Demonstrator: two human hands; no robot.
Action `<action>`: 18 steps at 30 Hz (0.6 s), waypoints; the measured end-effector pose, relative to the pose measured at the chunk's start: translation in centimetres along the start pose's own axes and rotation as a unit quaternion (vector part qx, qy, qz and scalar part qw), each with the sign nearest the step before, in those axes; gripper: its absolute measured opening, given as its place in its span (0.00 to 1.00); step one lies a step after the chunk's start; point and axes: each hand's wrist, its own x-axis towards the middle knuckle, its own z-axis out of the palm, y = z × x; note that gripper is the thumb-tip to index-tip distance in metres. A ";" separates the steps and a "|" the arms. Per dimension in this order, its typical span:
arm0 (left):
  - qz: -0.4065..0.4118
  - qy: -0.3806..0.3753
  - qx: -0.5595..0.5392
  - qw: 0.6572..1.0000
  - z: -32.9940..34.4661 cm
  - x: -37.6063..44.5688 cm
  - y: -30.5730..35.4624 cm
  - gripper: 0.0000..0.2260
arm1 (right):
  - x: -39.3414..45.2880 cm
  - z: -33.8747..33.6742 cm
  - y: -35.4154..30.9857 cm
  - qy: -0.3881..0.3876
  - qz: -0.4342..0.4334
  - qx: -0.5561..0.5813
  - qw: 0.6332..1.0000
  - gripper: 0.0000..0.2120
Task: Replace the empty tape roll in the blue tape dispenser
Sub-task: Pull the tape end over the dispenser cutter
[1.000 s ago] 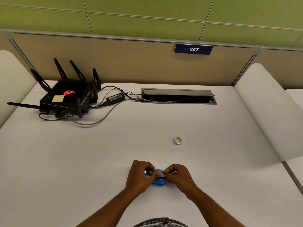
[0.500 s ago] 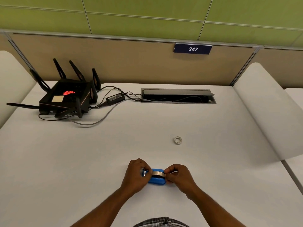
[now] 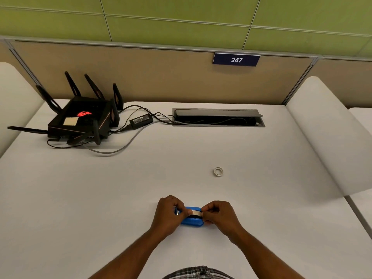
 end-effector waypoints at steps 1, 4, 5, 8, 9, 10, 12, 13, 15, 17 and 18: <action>-0.002 0.001 -0.006 1.000 -0.1 0.0 0.0 0.10 | 0.0 0.0 0.0 0.000 0.001 0.001 1.000 0.04; -0.009 -0.002 -0.005 1.000 -0.4 0.0 0.0 0.12 | 0.0 -0.1 0.0 -0.003 0.005 0.003 1.000 0.04; -0.009 -0.005 -0.003 1.000 -0.5 0.1 -0.1 0.12 | -0.1 -0.1 0.0 -0.003 0.006 0.002 1.000 0.04; 0.000 -0.015 0.003 1.000 -0.5 0.1 -0.1 0.08 | -0.1 0.0 -0.1 -0.002 0.004 -0.001 1.000 0.04; 0.002 -0.016 0.005 1.000 -0.5 0.2 -0.1 0.06 | -0.2 -0.1 -0.1 -0.001 0.004 -0.001 1.000 0.04; 0.005 -0.016 0.006 1.000 -0.5 0.2 -0.1 0.05 | -0.2 -0.1 -0.1 -0.001 0.003 -0.001 1.000 0.04; 0.008 -0.012 0.004 1.000 -0.4 0.2 0.0 0.06 | -0.2 -0.1 -0.2 -0.002 0.000 0.002 1.000 0.03; 0.006 -0.010 0.002 1.000 -0.4 0.2 0.1 0.07 | -0.2 0.0 -0.3 -0.002 -0.002 0.003 1.000 0.02; -0.003 -0.006 0.000 1.000 -0.3 0.2 0.4 0.11 | -0.2 0.0 -0.3 -0.002 -0.005 0.003 1.000 0.02; -0.013 -0.007 0.001 1.000 -0.2 0.2 0.5 0.12 | -0.2 0.0 -0.4 -0.005 -0.006 0.005 1.000 0.02; -0.016 -0.010 -0.001 1.000 -0.1 0.2 0.6 0.12 | -0.2 0.0 -0.4 -0.007 -0.005 0.007 1.000 0.03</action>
